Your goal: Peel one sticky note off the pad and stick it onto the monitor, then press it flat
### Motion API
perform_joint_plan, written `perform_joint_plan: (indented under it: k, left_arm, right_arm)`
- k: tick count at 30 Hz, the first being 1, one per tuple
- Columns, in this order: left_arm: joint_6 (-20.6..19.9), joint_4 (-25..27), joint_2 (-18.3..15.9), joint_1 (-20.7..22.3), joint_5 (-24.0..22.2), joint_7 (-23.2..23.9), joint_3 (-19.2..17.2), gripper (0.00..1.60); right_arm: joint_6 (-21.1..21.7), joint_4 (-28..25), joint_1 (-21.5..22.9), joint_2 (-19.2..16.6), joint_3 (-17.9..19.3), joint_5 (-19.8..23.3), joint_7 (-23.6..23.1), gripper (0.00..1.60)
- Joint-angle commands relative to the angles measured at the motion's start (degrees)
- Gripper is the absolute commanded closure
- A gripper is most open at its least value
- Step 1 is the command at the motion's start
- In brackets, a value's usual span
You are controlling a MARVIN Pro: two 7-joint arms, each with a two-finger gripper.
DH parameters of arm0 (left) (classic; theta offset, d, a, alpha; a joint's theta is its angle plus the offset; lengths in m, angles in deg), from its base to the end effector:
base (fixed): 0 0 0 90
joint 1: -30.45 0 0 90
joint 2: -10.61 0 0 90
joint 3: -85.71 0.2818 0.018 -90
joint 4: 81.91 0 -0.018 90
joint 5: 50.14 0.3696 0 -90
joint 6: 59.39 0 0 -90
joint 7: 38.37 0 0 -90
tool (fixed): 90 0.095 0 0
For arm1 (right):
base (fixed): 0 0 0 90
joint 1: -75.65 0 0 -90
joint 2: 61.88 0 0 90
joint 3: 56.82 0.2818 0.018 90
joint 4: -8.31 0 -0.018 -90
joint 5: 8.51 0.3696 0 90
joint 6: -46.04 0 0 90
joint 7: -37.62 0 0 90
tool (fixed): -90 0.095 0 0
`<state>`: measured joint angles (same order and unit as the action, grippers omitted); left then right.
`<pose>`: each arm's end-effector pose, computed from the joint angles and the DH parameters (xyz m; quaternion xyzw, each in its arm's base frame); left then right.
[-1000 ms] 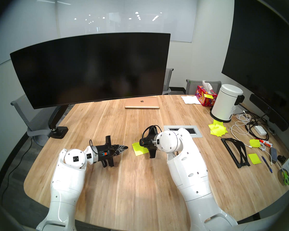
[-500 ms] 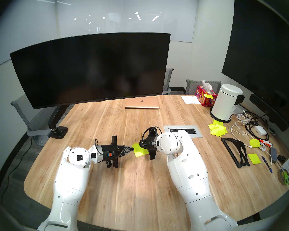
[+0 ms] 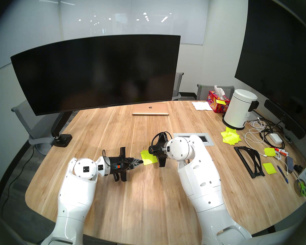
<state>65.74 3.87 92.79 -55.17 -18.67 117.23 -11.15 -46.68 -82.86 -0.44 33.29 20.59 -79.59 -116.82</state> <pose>0.4486 0.0133 -0.3233 0.4870 -0.6719 0.5543 0.0651 0.4879 0.1558 -0.2493 0.5658 0.7231 0.3888 0.0764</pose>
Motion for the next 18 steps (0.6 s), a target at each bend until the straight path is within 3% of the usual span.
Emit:
perform_joint_plan:
  k: [1,8,18]
  left_arm:
    - [-0.11,1.44,0.54,1.44,-0.35,-0.28,0.27,1.60]
    - [-0.86,1.50,0.54,1.71,0.48,-0.48,0.61,1.60]
    - [-1.82,0.77,0.41,2.09,1.94,-0.94,0.60,1.60]
  right_arm:
    - [0.09,-2.57,0.63,0.42,-0.58,0.76,-0.35,1.60]
    - [0.68,-4.22,0.27,0.27,-0.59,0.96,-1.45,1.60]
    - [3.41,-11.32,-0.70,-0.21,-1.43,2.05,-6.87,1.60]
